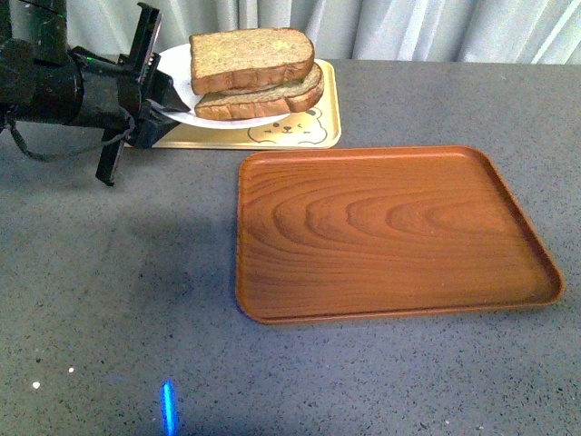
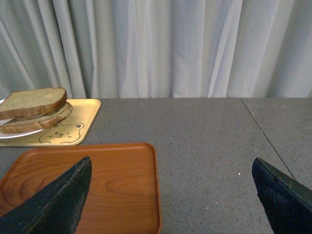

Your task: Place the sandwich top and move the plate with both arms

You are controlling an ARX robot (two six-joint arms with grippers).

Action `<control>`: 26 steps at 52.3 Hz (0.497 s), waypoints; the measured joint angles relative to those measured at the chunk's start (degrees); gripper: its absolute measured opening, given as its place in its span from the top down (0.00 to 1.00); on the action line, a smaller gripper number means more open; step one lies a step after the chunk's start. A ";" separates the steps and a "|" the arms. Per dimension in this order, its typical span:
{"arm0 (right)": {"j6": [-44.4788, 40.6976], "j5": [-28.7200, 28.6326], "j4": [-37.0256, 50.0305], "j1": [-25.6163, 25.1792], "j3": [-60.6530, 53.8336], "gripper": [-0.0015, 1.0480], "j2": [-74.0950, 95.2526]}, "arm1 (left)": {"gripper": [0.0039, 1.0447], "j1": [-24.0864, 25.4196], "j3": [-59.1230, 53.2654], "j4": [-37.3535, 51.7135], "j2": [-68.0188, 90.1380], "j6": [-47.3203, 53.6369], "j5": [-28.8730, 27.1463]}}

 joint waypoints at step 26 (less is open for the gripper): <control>0.00 0.00 -0.02 0.00 0.00 0.09 0.00 | 0.80 -0.52 7.72 -3.98 5.33 2.40 -0.02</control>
